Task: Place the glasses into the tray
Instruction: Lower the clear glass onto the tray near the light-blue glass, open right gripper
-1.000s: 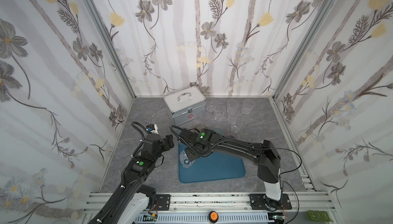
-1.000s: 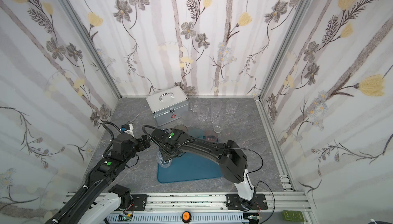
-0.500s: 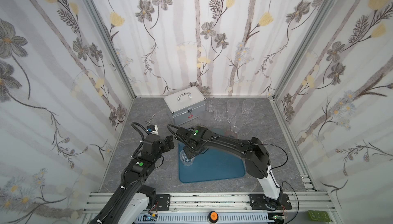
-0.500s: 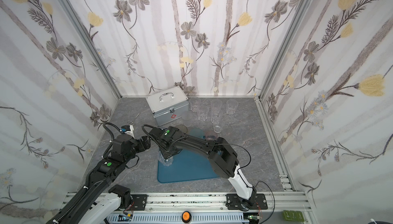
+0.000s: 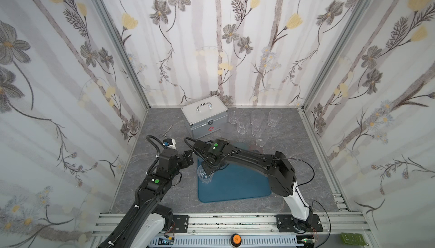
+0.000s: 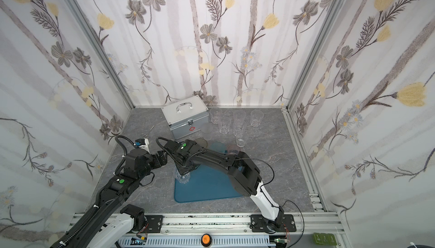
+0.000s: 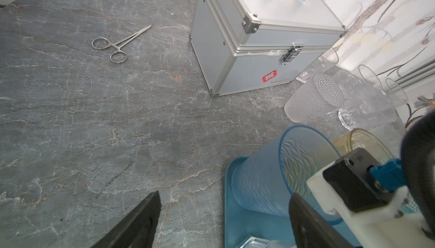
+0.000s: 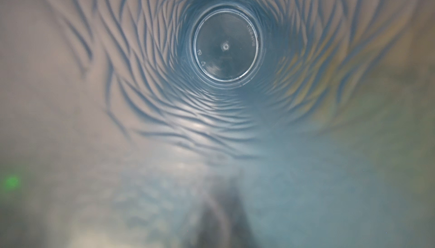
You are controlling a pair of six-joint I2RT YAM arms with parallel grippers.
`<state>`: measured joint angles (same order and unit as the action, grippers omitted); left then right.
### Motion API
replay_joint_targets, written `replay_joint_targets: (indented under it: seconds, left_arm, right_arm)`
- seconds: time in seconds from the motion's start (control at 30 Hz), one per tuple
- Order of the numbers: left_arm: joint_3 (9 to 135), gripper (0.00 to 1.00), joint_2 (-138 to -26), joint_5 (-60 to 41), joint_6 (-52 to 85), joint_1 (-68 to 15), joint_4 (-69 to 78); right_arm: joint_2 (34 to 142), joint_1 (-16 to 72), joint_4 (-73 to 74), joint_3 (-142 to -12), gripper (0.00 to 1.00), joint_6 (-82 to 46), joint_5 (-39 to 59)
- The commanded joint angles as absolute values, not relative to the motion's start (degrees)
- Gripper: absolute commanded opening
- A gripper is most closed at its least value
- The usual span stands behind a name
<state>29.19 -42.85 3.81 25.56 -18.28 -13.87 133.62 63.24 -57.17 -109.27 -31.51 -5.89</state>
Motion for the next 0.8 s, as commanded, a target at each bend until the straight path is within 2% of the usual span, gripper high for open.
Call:
replay_joint_targets:
  seconds: [0.0,0.23,0.47,0.63,0.77]
  left_arm:
    - [28.91,0.88,-42.48,3.45,25.40,-18.26,-12.22]
    - [28.73,0.87,-42.06,3.77,25.22,-18.23,-12.30]
    - [30.26,0.85,-41.50,3.95,27.30,-18.20,-12.30]
    - [34.17,0.83,-44.23,5.13,26.43,-18.86,-12.24]
    - [39.11,0.84,-47.99,11.15,23.53,-22.85,-11.43]
  right_arm:
    - [134.48,63.29,-54.51,-109.58,0.05,-32.42,-5.89]
    - [132.95,63.28,-53.99,-109.32,0.19,-32.43,-4.84]
    - [126.02,62.19,-49.40,-104.79,0.38,-32.49,-0.07]
    - [118.73,59.72,-46.34,-100.28,0.40,-30.63,0.53]
    - [111.93,55.12,-42.47,-95.57,0.40,-28.89,0.48]
